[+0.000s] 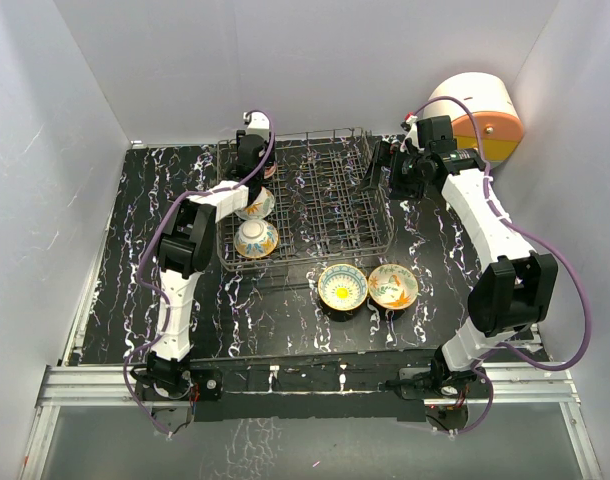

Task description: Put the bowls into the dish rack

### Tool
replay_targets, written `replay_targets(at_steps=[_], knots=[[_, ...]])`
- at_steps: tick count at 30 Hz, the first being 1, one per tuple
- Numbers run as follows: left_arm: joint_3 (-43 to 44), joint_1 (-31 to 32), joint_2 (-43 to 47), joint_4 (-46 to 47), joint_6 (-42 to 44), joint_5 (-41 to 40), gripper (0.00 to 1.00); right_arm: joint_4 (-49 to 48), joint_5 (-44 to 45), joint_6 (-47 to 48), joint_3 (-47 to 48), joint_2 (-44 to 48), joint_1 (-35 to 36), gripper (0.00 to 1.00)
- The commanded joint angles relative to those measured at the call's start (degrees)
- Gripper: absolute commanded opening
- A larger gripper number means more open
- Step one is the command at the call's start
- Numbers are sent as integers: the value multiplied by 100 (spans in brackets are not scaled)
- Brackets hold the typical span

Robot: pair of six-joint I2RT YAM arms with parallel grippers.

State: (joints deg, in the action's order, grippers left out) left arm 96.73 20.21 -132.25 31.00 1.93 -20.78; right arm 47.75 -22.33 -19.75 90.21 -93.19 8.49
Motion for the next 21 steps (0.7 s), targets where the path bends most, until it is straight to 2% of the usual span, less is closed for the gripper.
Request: replay_targets(at_steps=[1, 8, 13, 21], knots=[[-39, -8, 579, 703, 39, -110, 0, -310, -85, -22, 143, 5, -33, 99], [-95, -23, 201, 1359, 202, -16, 0, -310, -123, -26, 102, -24, -32, 99], [-51, -46, 9, 1224, -123, -25, 0, -310, -81, -19, 80, -30, -32, 99], [-454, -110, -49, 1276, -600, -5, 0, -310, -69, 13, 1, -50, -32, 99]])
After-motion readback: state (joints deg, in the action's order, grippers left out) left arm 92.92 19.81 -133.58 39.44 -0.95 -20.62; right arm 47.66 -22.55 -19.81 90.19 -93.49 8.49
